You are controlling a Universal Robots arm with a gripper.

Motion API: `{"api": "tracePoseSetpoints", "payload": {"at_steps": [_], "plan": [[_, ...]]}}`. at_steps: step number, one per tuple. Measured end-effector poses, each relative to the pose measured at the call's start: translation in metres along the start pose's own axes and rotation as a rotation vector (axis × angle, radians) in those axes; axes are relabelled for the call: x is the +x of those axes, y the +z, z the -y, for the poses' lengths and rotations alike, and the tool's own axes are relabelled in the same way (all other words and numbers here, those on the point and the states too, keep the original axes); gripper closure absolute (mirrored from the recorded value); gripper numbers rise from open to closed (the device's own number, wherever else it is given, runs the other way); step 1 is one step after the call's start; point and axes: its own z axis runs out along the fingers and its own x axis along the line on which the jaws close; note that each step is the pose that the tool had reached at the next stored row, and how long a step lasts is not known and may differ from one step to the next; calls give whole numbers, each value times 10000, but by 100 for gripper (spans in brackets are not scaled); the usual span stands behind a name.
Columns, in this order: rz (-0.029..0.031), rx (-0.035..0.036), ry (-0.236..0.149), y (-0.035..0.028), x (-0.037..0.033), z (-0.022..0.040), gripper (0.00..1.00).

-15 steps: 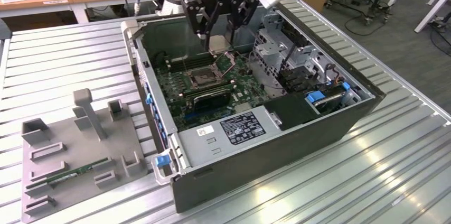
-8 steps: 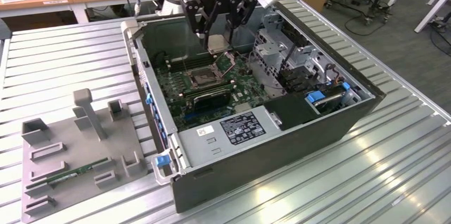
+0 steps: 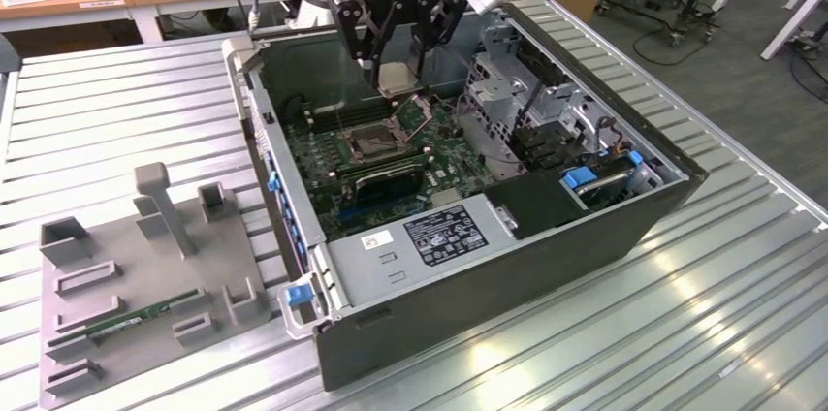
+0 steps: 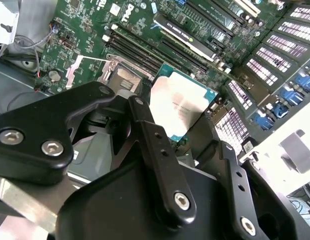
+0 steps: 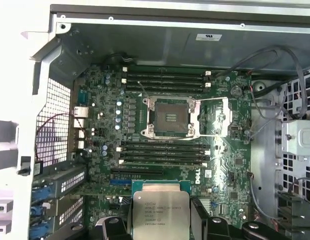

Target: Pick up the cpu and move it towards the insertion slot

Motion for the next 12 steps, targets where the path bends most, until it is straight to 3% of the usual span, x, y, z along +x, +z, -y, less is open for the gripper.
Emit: {"api": "tracePoseSetpoints", "payload": {"at_steps": [12], "plan": [[0,0,-1,23,0,-11,45]]}}
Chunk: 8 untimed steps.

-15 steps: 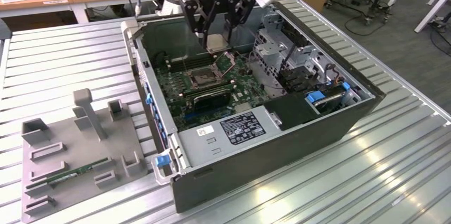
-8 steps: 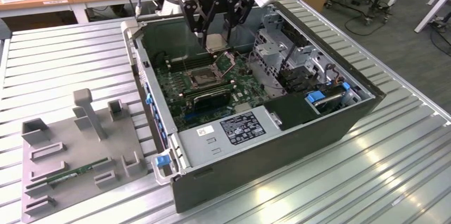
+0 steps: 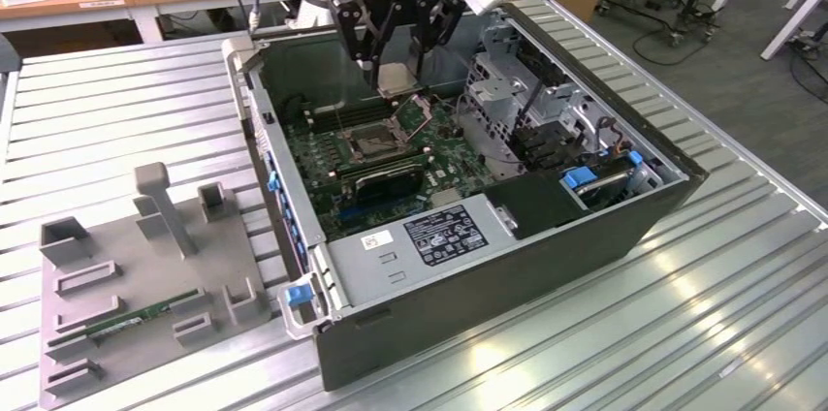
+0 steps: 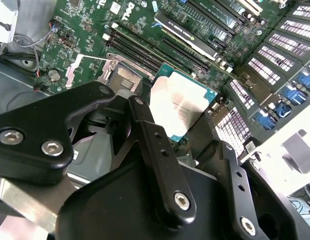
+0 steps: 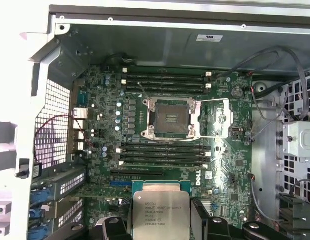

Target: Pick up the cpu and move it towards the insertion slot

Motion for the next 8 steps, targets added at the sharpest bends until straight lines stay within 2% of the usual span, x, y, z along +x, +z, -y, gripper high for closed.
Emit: {"api": "tracePoseSetpoints", "payload": {"at_steps": [8], "plan": [[0,1,1,50,0,-3,45]]}}
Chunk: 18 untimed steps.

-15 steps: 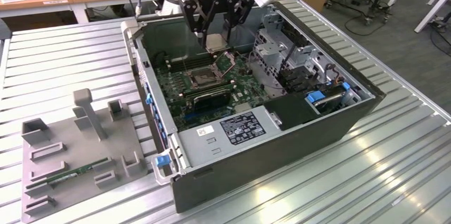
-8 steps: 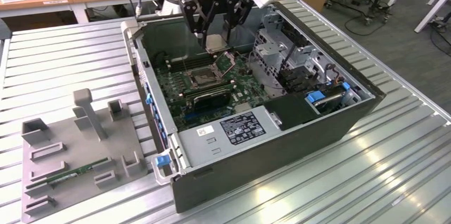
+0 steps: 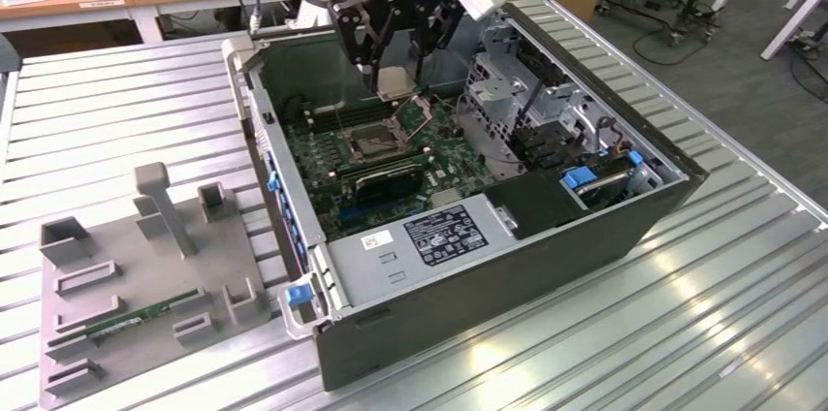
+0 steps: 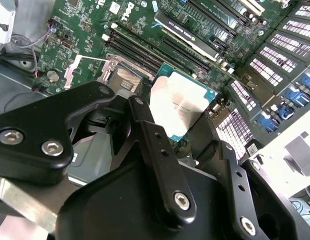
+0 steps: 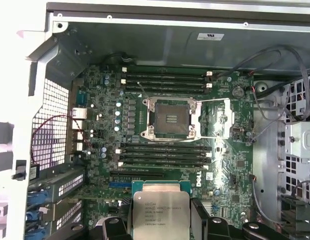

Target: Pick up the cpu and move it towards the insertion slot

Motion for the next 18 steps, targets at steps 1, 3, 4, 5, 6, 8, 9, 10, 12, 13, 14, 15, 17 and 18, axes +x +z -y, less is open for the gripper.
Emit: {"api": "tracePoseSetpoints", "payload": {"at_steps": [1,3,4,5,6,8,9,10,12,13,14,15,17,18], "plan": [[0,1,0,0,0,0,45],[0,1,-1,3,0,0,45],[0,0,0,5,0,0,45],[0,0,0,5,0,0,45],[0,0,0,6,0,0,45],[0,0,0,6,0,0,45],[0,0,-1,6,0,0,45],[0,0,0,7,0,0,45],[1,-2,-1,11,0,0,45],[1,-2,0,14,0,-2,45],[0,0,0,17,0,-5,45],[0,1,1,21,-1,-12,45],[-1,2,0,34,-9,-29,45],[-2,2,-1,41,-14,-38,45]]}}
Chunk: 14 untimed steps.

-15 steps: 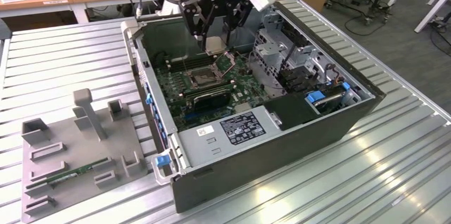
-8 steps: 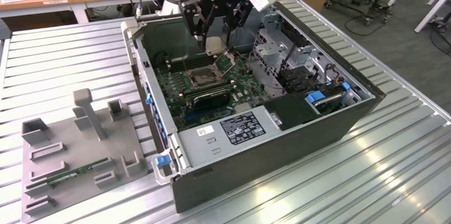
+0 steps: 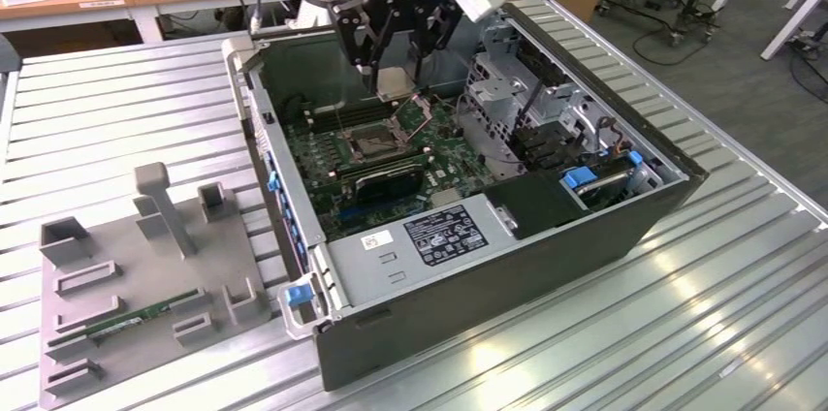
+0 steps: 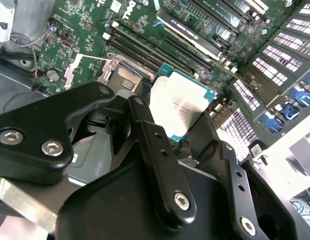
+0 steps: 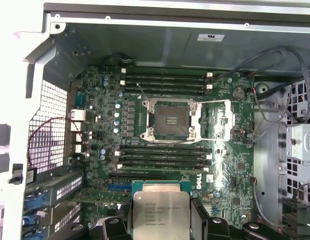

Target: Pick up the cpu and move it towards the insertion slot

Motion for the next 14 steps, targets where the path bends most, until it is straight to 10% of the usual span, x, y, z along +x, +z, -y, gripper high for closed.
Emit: {"api": "tracePoseSetpoints", "payload": {"at_steps": [14], "plan": [[-12,-1,64,141,-84,-171,45]]}}
